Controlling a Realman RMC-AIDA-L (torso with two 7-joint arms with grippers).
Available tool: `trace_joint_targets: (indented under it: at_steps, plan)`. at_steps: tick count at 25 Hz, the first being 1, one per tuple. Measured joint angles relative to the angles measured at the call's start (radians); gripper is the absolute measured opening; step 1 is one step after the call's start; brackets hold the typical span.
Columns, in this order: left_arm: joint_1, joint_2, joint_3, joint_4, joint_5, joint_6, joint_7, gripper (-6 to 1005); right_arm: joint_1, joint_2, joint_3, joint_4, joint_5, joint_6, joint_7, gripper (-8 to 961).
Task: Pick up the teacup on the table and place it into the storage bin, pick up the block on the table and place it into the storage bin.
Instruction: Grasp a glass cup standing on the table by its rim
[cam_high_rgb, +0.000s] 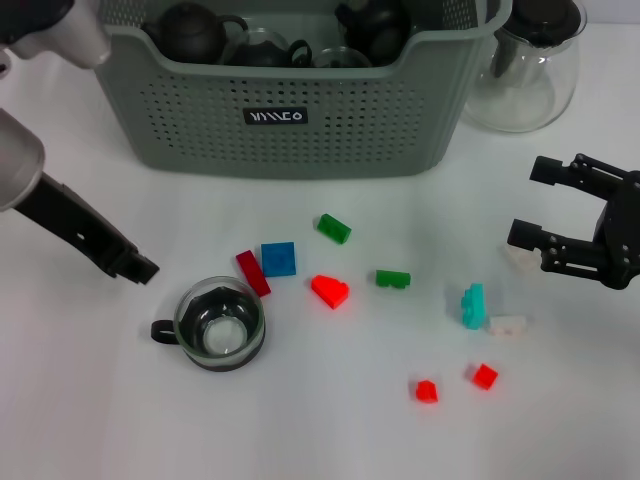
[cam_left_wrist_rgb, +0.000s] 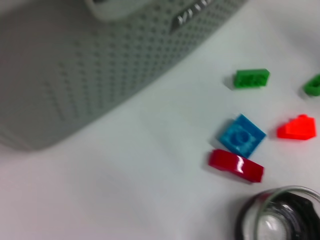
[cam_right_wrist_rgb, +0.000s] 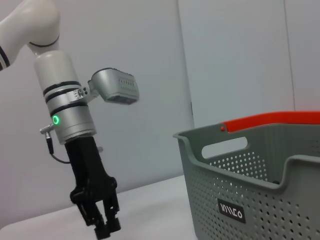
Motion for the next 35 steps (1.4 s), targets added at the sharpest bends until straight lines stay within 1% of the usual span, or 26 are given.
trace_joint_targets:
  at_steps: [3, 6, 9, 15, 35]
  plan:
    - [0.003, -0.002, 0.023, -0.013, -0.021, 0.004, -0.03, 332, -0.001, 0.0, 0.0, 0.0, 0.0, -0.001, 0.0, 868]
    - [0.001, -0.002, 0.033, -0.051, -0.072, 0.002, -0.046, 331, -0.001, 0.0, 0.0, 0.001, 0.0, -0.002, 0.0, 868]
    - [-0.002, -0.002, 0.05, -0.088, -0.099, -0.034, -0.05, 330, -0.001, 0.0, -0.002, 0.001, 0.0, -0.001, 0.0, 868]
    - [-0.006, -0.001, 0.069, -0.153, -0.097, -0.125, -0.022, 329, -0.001, 0.0, -0.003, 0.001, 0.0, -0.002, 0.0, 867]
    - [-0.031, 0.005, 0.091, -0.283, -0.085, -0.216, -0.01, 325, -0.004, 0.0, -0.004, 0.001, 0.0, 0.004, 0.0, 868]
